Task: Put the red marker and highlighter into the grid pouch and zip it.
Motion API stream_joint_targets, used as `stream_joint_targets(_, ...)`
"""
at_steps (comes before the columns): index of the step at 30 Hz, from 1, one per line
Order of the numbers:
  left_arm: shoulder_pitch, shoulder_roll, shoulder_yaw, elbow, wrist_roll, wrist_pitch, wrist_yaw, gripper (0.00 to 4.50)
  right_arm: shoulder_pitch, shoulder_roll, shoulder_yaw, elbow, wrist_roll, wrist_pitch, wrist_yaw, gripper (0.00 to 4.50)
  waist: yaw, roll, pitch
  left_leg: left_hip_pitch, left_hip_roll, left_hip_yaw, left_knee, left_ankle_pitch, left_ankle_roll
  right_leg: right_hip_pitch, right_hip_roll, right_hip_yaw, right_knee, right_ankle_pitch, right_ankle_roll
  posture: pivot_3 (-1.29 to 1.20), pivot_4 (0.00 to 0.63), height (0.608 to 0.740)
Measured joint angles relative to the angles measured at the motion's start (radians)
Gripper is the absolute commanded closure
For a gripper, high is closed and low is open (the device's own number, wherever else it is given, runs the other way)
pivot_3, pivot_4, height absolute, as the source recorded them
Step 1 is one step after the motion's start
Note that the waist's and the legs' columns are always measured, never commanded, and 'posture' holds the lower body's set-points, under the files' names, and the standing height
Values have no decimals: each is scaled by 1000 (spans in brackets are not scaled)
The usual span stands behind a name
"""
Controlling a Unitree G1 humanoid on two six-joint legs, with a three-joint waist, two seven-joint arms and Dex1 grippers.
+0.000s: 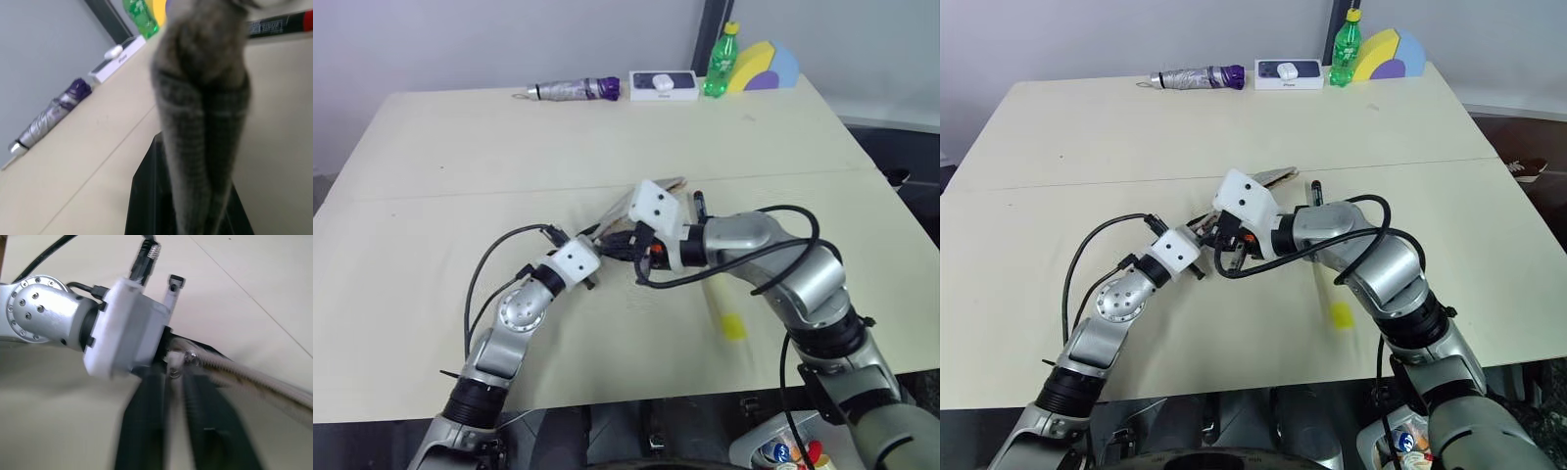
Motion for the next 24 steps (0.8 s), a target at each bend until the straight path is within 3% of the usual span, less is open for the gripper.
stream_joint_targets(4, 15, 28, 14, -3, -44, 2, -34, 4500, 79, -107, -113, 42, -20, -21, -21, 382, 7, 0, 0, 0, 0, 0, 1, 0, 0, 1, 0, 0, 0, 0, 0, 0, 150, 740)
stream_joint_targets(11, 15, 88, 67, -4, -66, 6, -47, 4500, 150, -123, -298, 219, -75, 28, -183, 382, -5, 0, 0, 1, 0, 0, 1, 0, 0, 0, 1, 1, 0, 0, 0, 0, 150, 740)
stream_joint_targets(19, -1, 97, 76, 17, -61, 3, -42, 4500, 173, 56, -361, 374, -90, 50, -345, 382, -2, 0, 0, 0, 0, 1, 1, 0, 0, 0, 1, 1, 0, 0, 0, 0, 150, 740)
stream_joint_targets(22, -3, 83, 71, 21, -55, 3, -36, 4500, 174, 102, -355, 410, -95, 42, -375, 1273, -2, 0, 0, 0, 0, 1, 1, 0, 0, 0, 1, 1, 0, 0, 0, 0, 150, 740)
stream_joint_targets(24, -3, 74, 68, 25, -53, 4, -35, 4500, 174, 100, -343, 414, -107, 23, -383, 2279, -2, 0, 0, 0, 0, 1, 1, 0, 0, 0, 1, 1, 0, 0, 0, 0, 150, 740)
